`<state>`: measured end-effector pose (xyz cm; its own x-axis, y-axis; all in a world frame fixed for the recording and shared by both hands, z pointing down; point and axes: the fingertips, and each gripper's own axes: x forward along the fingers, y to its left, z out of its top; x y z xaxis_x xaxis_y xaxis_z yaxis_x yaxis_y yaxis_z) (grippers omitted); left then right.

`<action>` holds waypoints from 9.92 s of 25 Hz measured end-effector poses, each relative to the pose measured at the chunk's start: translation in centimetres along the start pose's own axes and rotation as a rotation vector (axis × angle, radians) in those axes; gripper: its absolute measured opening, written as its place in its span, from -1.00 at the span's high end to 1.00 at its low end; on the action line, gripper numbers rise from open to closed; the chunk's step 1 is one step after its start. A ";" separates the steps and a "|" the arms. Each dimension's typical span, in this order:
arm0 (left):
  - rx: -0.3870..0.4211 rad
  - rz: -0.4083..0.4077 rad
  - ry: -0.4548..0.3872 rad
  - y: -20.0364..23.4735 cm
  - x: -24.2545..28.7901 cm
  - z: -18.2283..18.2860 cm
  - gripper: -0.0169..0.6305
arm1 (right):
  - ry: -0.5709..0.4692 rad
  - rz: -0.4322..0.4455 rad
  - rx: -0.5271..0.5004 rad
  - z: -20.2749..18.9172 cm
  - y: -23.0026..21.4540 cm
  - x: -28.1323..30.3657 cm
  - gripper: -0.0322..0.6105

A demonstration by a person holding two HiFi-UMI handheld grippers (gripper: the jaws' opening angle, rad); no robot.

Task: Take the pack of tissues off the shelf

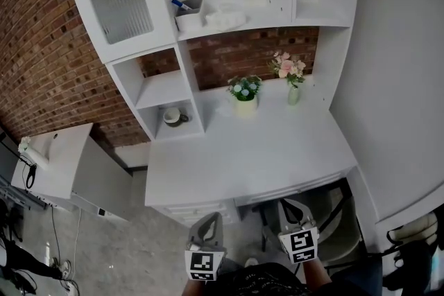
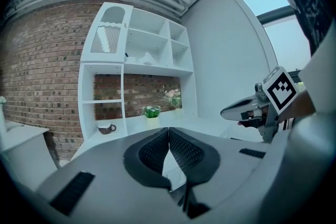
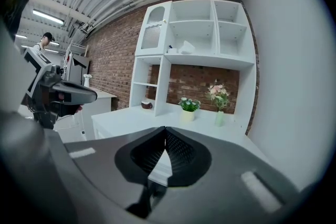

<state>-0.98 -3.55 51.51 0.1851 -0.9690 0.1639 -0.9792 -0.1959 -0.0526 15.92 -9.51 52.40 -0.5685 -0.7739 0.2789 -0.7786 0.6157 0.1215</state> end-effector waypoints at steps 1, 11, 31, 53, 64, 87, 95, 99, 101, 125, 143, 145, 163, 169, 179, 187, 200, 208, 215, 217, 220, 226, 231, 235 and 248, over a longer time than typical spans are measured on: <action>0.001 -0.001 0.003 0.0 0.1 0.0 0.92 | 0.005 -0.001 0.003 -0.2 -0.1 0.1 0.89; -0.008 0.000 0.007 1.2 1.3 0.0 0.92 | 0.010 -0.026 0.025 -0.2 -0.6 1.4 0.89; -0.019 -0.116 0.000 12.2 10.3 0.8 0.92 | 0.015 -0.110 0.062 4.6 0.6 12.4 0.88; 0.122 -0.296 -0.062 18.4 17.6 4.5 0.92 | -0.063 -0.261 0.040 12.9 -2.4 19.5 0.76; 0.169 -0.236 -0.073 19.3 18.8 5.9 0.92 | -0.130 -0.152 -0.050 19.6 -5.8 22.6 -0.15; 0.140 -0.146 -0.021 20.0 20.8 5.3 0.92 | -0.389 -0.008 0.031 38.2 -12.7 26.8 -0.61; 0.149 -0.127 -0.020 19.7 21.4 5.4 0.92 | -0.421 0.029 0.037 42.6 -14.3 28.5 -0.62; 0.126 -0.101 -0.036 20.0 21.8 5.3 0.92 | -0.373 0.048 0.008 43.5 -14.9 30.2 -0.62; 0.135 -0.096 -0.027 20.2 21.8 5.4 0.92 | -0.350 0.060 0.015 43.7 -15.2 30.9 -0.62; 0.111 -0.056 -0.034 22.7 21.7 5.8 0.92 | -0.263 0.063 -0.031 45.3 -14.7 34.2 -0.28; 0.124 -0.054 0.001 23.7 19.9 4.3 0.92 | -0.468 0.102 -0.015 45.9 -12.1 27.7 -0.19; 0.122 -0.053 0.007 23.9 19.7 4.1 0.92 | -0.476 0.120 -0.009 45.6 -11.6 26.7 -0.19; 0.121 -0.083 0.026 22.6 18.6 3.5 0.92 | -0.405 0.198 -0.033 37.7 -7.4 23.9 -0.19; 0.112 -0.085 0.027 22.2 18.5 3.2 0.92 | -0.375 0.224 0.007 34.7 -6.1 24.8 -0.19; 0.096 -0.078 0.029 22.2 18.5 2.9 0.92 | -0.283 0.235 0.051 29.3 -4.6 26.8 -0.19; 0.082 -0.087 0.032 22.3 19.0 2.4 0.92 | -0.182 0.240 0.059 24.1 -2.9 28.5 -0.19; 0.069 -0.086 0.057 22.7 19.3 1.5 0.92 | -0.075 0.256 0.131 16.7 -1.1 30.2 -0.19; 0.052 -0.102 0.069 22.0 19.9 0.3 0.92 | -0.017 0.291 0.143 12.1 1.1 30.6 -0.19; 0.072 -0.120 0.090 21.9 20.2 -0.2 0.92 | 0.023 0.292 0.217 8.4 1.6 31.1 -0.19; 0.068 -0.121 0.088 22.0 20.5 -0.5 0.92 | 0.042 0.275 0.207 7.3 1.6 31.5 -0.19; 0.077 -0.116 0.077 21.9 20.6 -0.5 0.92 | 0.082 0.254 0.154 5.4 1.8 31.9 -0.19; 0.095 -0.124 0.103 21.7 20.6 -0.9 0.92 | 0.136 0.281 0.202 2.8 2.9 32.8 -0.19; 0.079 -0.097 0.112 22.3 20.7 -1.0 0.92 | 0.205 0.314 0.201 -0.1 3.0 34.0 -0.19; 0.077 -0.088 0.109 22.6 20.9 -0.9 0.92 | 0.225 0.311 0.199 -1.2 2.7 34.9 -0.19; 0.063 -0.068 0.125 22.7 21.5 -1.2 0.92 | 0.332 0.305 0.148 -4.6 3.1 35.3 -0.25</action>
<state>-19.37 -28.66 55.06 0.2355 -0.9275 0.2905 -0.9569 -0.2735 -0.0978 -5.38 -34.23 67.01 -0.6803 -0.4565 0.5734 -0.6323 0.7612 -0.1443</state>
